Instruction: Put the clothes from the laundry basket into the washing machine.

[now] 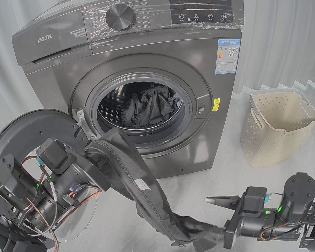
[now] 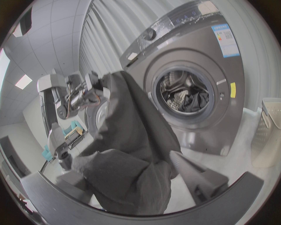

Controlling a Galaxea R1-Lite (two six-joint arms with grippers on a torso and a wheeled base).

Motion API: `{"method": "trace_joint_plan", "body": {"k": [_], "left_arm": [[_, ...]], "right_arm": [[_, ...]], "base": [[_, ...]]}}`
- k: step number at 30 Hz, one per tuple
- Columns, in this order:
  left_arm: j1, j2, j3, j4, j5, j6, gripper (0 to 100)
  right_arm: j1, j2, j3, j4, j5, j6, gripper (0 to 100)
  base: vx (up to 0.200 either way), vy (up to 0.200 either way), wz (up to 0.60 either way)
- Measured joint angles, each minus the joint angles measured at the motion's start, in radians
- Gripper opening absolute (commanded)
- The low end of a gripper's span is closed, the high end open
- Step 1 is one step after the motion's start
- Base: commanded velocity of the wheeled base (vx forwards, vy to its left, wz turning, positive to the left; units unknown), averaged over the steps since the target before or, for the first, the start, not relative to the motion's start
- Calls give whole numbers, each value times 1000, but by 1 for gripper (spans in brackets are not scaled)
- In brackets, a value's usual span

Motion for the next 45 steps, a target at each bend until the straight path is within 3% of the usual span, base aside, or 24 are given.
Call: {"method": "trace_joint_plan", "body": {"k": [9,15,30,45], "left_arm": [[-3,-3,-1,0,6,0,0],[-7,-7,-1,0,5,0,0],[-46,-11,0,0,4,7,0],[-60,-12,3,-1,1,8,0]], "right_arm": [[20,13,112,1,-6,9,100],[-15,21,78,0,-5,12,100],[-73,261,-298,2,-6,-39,100],[-36,444,-504,2,-21,-36,100]], "base": [[0,0,0],[0,0,0],[0,0,0],[0,0,0]]}}
